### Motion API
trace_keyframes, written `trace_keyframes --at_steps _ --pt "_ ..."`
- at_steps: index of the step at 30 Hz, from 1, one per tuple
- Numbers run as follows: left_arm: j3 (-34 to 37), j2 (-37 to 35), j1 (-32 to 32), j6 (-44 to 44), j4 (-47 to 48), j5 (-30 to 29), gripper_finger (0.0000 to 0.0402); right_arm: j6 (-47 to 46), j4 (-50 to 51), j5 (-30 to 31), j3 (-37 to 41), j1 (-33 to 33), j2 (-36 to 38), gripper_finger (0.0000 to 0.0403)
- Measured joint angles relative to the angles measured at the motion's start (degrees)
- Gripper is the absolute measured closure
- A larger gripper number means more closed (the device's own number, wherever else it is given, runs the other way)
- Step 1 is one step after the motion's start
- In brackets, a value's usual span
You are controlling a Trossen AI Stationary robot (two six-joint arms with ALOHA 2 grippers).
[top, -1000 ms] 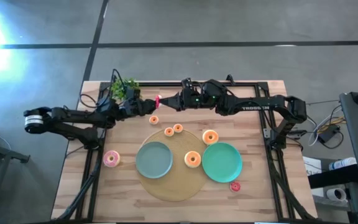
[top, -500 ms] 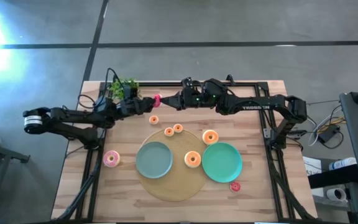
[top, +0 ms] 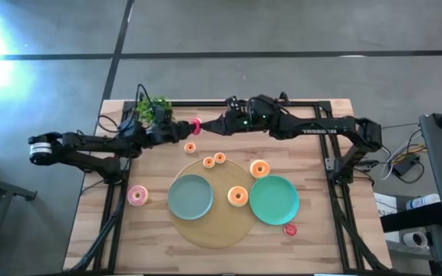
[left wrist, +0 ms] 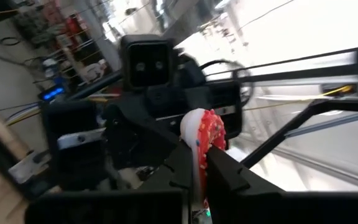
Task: Pick & Place donuts
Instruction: Put the small red donut on the blue plate
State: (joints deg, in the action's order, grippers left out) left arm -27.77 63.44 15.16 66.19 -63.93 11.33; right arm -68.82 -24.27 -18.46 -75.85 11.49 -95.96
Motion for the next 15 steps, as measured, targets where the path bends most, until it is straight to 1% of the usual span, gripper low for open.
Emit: trace_keyframes --at_steps 3,6,8,11,14,15 --pt "0.0 -0.4 0.0 -1.1 4.4 0.0 0.0398 4.0 11.2 0.2 0.0 0.3 2.5 0.0229" --pt "0.0 -1.9 -0.2 -2.4 14.0 0.2 0.0399 9.6 25.1 3.1 0.0 0.3 6.1 0.0204" --pt "0.4 -3.8 -1.0 -3.0 24.0 1.4 0.0399 13.2 34.2 6.4 0.0 0.3 8.8 0.0193" --pt "0.4 -7.7 -4.7 -5.5 43.1 2.1 0.0399 17.0 45.0 10.8 0.0 0.0 12.4 0.0187" --pt "0.5 -11.0 -9.5 -7.9 61.1 2.4 0.0399 18.7 51.9 12.7 0.0 -0.3 15.0 0.0188" --pt "0.6 -11.5 -11.5 -8.3 65.3 2.8 0.0399 18.8 53.4 12.9 0.0 -0.4 15.5 0.0188"
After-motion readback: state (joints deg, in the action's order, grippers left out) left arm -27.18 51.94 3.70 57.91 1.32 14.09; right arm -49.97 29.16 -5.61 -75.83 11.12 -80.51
